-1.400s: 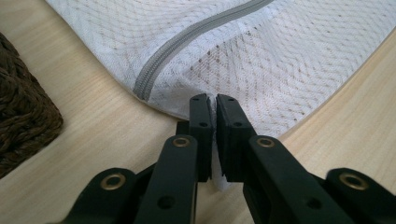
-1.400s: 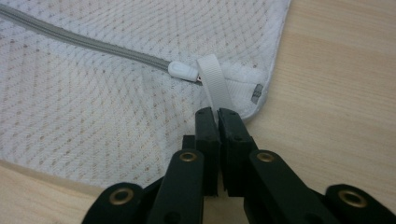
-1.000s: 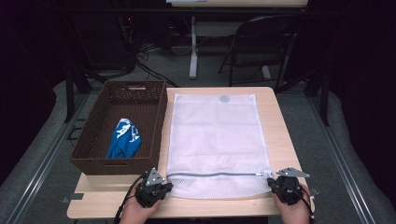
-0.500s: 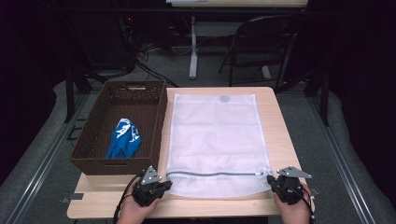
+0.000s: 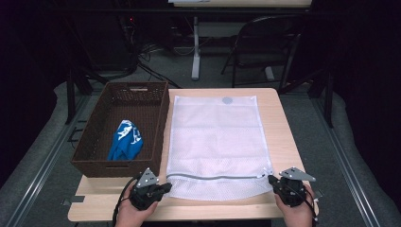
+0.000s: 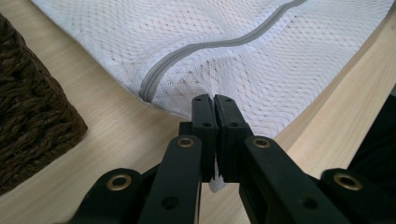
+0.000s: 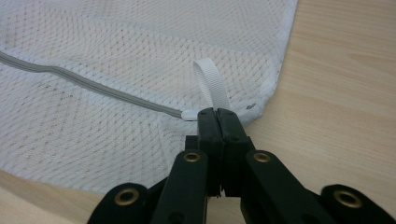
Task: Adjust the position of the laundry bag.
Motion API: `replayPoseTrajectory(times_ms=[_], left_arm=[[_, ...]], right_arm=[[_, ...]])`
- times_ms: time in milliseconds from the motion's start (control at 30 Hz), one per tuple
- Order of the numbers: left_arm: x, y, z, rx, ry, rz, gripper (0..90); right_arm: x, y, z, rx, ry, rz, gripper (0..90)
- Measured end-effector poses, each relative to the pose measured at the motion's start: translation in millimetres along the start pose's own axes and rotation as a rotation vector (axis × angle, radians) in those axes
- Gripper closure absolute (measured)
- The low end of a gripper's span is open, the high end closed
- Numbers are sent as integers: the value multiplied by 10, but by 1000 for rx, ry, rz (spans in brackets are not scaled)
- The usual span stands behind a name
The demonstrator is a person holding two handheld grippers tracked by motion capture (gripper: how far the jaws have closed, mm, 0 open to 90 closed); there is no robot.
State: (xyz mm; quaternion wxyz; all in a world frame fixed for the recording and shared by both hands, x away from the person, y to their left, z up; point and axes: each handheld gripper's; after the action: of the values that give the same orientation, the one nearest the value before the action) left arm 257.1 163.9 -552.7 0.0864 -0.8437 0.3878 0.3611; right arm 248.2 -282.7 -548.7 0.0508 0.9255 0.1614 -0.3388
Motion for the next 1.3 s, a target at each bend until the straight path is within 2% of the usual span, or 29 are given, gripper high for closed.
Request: replayPoseTrajectory(times_ms=[167,600,633,867,1067,1100,1300], left_arm=[[-42,15,25,4,-9,-9,881],[-136,-51,96,-37,-44,-15,881],[-144,-50,107,-33,-59,-11,881],[-128,-8,126,-18,-84,-5,880],[-84,42,140,-7,-103,-1,880],[-68,49,135,11,-116,2,880],[-34,77,146,24,-141,4,880]], right_arm=[[15,-14,-8,-7,-6,-13,896],[-58,-148,11,-42,-29,-57,895],[-82,-178,17,-42,-31,-60,896],[-166,-229,61,-58,-47,-39,896],[-216,-182,112,-29,-65,-30,896],[-218,-173,118,-16,-71,-28,896],[-201,-154,140,-4,-100,-26,896]])
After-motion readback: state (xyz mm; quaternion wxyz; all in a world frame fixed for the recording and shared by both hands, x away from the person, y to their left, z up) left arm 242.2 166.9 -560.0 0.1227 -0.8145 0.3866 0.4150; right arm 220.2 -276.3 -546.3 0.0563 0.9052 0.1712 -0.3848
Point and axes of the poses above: each handheld gripper's, and its own axes: x roughly forward along the jaws, z roughly out of its underside, y roughly to its right
